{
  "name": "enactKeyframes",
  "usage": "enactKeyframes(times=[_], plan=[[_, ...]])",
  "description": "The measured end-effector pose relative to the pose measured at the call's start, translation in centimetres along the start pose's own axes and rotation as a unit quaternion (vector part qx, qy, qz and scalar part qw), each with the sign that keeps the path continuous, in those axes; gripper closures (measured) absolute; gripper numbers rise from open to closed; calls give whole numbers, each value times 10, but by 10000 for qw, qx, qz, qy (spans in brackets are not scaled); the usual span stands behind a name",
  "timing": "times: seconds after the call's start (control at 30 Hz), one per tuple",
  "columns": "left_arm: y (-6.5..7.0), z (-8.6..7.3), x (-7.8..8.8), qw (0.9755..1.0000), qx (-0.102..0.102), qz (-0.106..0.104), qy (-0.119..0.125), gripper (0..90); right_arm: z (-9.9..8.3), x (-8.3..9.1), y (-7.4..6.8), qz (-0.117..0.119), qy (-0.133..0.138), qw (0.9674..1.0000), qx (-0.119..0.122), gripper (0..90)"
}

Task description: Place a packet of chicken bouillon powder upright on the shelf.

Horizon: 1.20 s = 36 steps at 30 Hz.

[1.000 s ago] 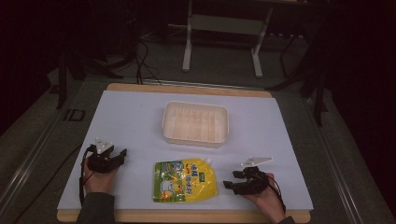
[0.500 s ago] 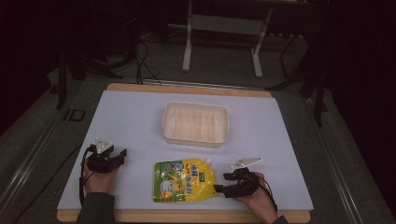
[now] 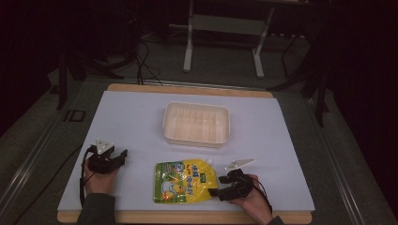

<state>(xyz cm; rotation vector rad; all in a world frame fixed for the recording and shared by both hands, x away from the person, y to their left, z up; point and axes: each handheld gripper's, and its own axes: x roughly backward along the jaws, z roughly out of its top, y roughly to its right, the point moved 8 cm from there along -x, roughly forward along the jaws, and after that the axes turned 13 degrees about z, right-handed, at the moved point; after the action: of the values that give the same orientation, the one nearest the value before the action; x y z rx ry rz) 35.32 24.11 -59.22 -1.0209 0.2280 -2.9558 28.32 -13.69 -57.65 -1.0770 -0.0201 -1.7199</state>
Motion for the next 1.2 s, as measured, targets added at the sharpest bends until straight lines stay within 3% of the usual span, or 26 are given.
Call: enactKeyframes(times=[0.3, 0.6, 1.2], plan=[[0, 0, 0, 10000, -10, 10, 1, 444, -4, -4, 0, 82, -16, 9998, -204, 286], [0, 0, 0, 10000, 2, 14, 6, 444, -4, -8, -4, 223, -31, 9995, -222, 310], [0, 0, 0, 10000, -22, 36, 9, 445, 5, -16, -6, 668, 3, 9968, -447, 317]])
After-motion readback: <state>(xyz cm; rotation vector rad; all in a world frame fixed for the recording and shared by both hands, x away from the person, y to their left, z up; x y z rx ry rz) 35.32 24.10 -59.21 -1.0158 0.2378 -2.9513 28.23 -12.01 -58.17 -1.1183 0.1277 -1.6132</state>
